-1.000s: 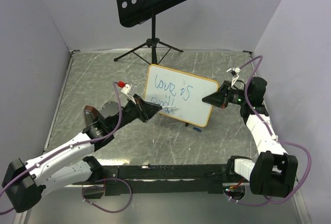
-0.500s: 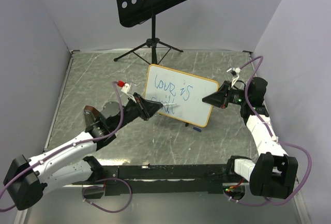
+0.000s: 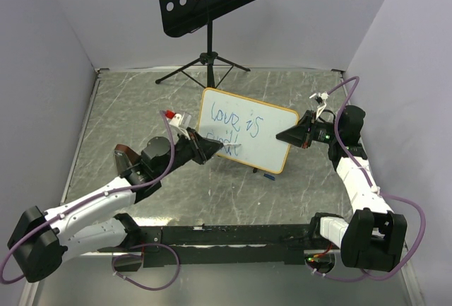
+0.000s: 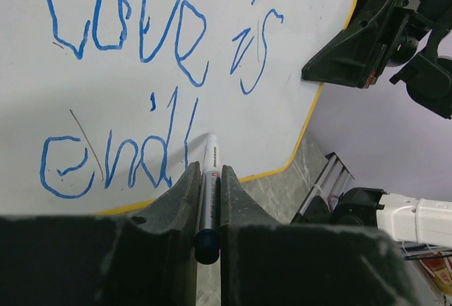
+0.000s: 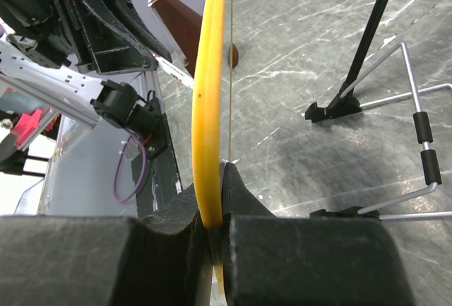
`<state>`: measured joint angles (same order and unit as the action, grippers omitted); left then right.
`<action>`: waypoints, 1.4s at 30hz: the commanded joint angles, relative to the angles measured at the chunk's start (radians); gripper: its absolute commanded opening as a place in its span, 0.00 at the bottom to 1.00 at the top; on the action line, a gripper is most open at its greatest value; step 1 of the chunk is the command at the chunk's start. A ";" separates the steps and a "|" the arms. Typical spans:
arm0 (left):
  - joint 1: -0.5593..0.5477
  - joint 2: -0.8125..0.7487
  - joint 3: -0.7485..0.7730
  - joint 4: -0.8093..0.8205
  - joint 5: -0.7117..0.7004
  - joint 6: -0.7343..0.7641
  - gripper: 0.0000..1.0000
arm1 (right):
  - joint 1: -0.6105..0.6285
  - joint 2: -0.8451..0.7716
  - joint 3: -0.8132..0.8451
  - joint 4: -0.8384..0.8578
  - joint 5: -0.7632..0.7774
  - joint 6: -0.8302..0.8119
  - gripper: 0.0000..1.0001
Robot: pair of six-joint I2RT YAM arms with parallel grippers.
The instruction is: Write a sentence on the whiteboard
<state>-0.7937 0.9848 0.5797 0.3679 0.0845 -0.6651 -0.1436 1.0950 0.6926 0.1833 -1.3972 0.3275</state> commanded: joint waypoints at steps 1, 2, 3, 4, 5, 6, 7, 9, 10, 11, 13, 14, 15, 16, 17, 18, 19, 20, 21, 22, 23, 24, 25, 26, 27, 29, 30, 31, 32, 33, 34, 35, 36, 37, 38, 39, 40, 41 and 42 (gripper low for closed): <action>-0.001 0.021 0.055 -0.018 0.012 0.027 0.01 | 0.004 -0.023 0.021 0.058 -0.048 -0.010 0.00; -0.001 0.023 0.058 -0.023 0.014 0.027 0.01 | 0.004 -0.023 0.021 0.058 -0.048 -0.010 0.00; -0.002 0.025 0.060 -0.026 0.015 0.028 0.01 | 0.004 -0.023 0.021 0.059 -0.048 -0.010 0.00; -0.002 0.028 0.062 -0.029 0.018 0.030 0.01 | 0.004 -0.023 0.021 0.058 -0.048 -0.008 0.00; -0.001 0.031 0.065 -0.035 0.018 0.030 0.01 | 0.004 -0.023 0.021 0.058 -0.048 -0.008 0.00; -0.002 0.031 0.066 -0.038 0.020 0.032 0.01 | 0.004 -0.021 0.021 0.058 -0.049 -0.008 0.00; -0.002 0.034 0.066 -0.040 0.021 0.032 0.01 | 0.004 -0.023 0.021 0.059 -0.049 -0.008 0.00; -0.002 0.038 0.069 -0.044 0.023 0.033 0.01 | 0.003 -0.023 0.021 0.059 -0.049 -0.007 0.00; -0.001 0.041 0.071 -0.046 0.024 0.033 0.01 | 0.004 -0.021 0.021 0.061 -0.049 -0.007 0.00; -0.001 0.044 0.072 -0.047 0.024 0.035 0.01 | 0.004 -0.023 0.021 0.059 -0.049 -0.007 0.00; -0.001 0.049 0.074 -0.047 0.024 0.035 0.01 | 0.004 -0.023 0.021 0.062 -0.049 -0.007 0.00; -0.002 0.051 0.074 -0.047 0.023 0.035 0.01 | 0.004 -0.023 0.021 0.061 -0.049 -0.008 0.00; -0.001 0.051 0.075 -0.044 0.024 0.035 0.01 | 0.004 -0.023 0.021 0.061 -0.049 -0.007 0.00; -0.001 0.057 0.075 -0.041 0.026 0.035 0.01 | 0.004 -0.021 0.021 0.061 -0.049 -0.007 0.00; -0.001 0.058 0.077 -0.040 0.029 0.035 0.01 | 0.004 -0.023 0.021 0.061 -0.049 -0.008 0.00; -0.002 0.060 0.078 -0.034 0.032 0.033 0.01 | 0.004 -0.021 0.021 0.061 -0.049 -0.007 0.00; -0.002 0.066 0.080 -0.030 0.034 0.032 0.01 | 0.004 -0.023 0.021 0.061 -0.049 -0.007 0.00; -0.002 0.071 0.083 -0.027 0.037 0.032 0.01 | 0.004 -0.023 0.021 0.061 -0.049 -0.007 0.00; -0.002 0.074 0.085 -0.023 0.040 0.030 0.01 | 0.004 -0.021 0.021 0.061 -0.049 -0.007 0.00; -0.002 0.080 0.086 -0.015 0.043 0.029 0.01 | 0.004 -0.021 0.021 0.061 -0.051 -0.005 0.00; -0.002 0.083 0.088 -0.011 0.043 0.029 0.01 | 0.004 -0.023 0.021 0.061 -0.051 -0.007 0.00; -0.002 0.086 0.091 -0.007 0.044 0.029 0.01 | 0.004 -0.021 0.021 0.062 -0.051 -0.007 0.00; -0.002 0.092 0.095 -0.001 0.046 0.029 0.01 | 0.004 -0.023 0.021 0.061 -0.049 -0.008 0.00; -0.001 0.095 0.097 0.000 0.046 0.029 0.01 | 0.004 -0.023 0.021 0.059 -0.051 -0.007 0.00; -0.001 0.101 0.100 0.002 0.047 0.029 0.01 | 0.004 -0.023 0.021 0.059 -0.049 -0.008 0.00; -0.002 0.106 0.109 0.005 0.047 0.030 0.01 | 0.004 -0.024 0.021 0.059 -0.049 -0.007 0.00; -0.001 0.106 0.112 0.003 0.038 0.032 0.01 | 0.006 -0.023 0.021 0.059 -0.051 -0.007 0.00; -0.001 0.106 0.115 0.005 0.035 0.030 0.01 | 0.006 -0.024 0.021 0.059 -0.051 -0.008 0.00; -0.001 0.106 0.115 0.008 0.031 0.033 0.01 | 0.004 -0.024 0.021 0.058 -0.051 -0.008 0.00; -0.001 0.103 0.115 0.008 0.026 0.033 0.01 | 0.004 -0.024 0.021 0.058 -0.049 -0.008 0.00; -0.001 0.103 0.115 0.009 0.018 0.033 0.01 | 0.004 -0.023 0.021 0.058 -0.051 -0.008 0.00; -0.001 0.101 0.115 0.009 0.014 0.033 0.01 | 0.004 -0.023 0.021 0.058 -0.051 -0.008 0.00; -0.002 0.098 0.114 0.009 0.008 0.033 0.01 | 0.004 -0.024 0.021 0.056 -0.051 -0.008 0.00; -0.001 0.095 0.111 0.008 -0.008 0.033 0.01 | 0.004 -0.023 0.021 0.056 -0.051 -0.008 0.00; -0.001 0.092 0.106 0.008 -0.014 0.032 0.01 | 0.004 -0.024 0.021 0.056 -0.051 -0.010 0.00; 0.001 0.083 0.103 0.008 -0.022 0.032 0.01 | 0.004 -0.023 0.021 0.056 -0.051 -0.010 0.00; -0.001 0.080 0.097 0.005 -0.028 0.032 0.01 | 0.004 -0.023 0.021 0.056 -0.051 -0.010 0.00; 0.001 0.077 0.094 0.003 -0.035 0.030 0.01 | 0.004 -0.024 0.021 0.056 -0.051 -0.010 0.00; 0.004 0.069 0.089 0.002 -0.038 0.029 0.01 | 0.004 -0.023 0.021 0.056 -0.051 -0.008 0.00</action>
<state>-0.7940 1.0855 0.6563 0.3317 0.1066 -0.6476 -0.1440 1.0950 0.6926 0.1791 -1.3792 0.3161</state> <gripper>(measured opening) 0.139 0.089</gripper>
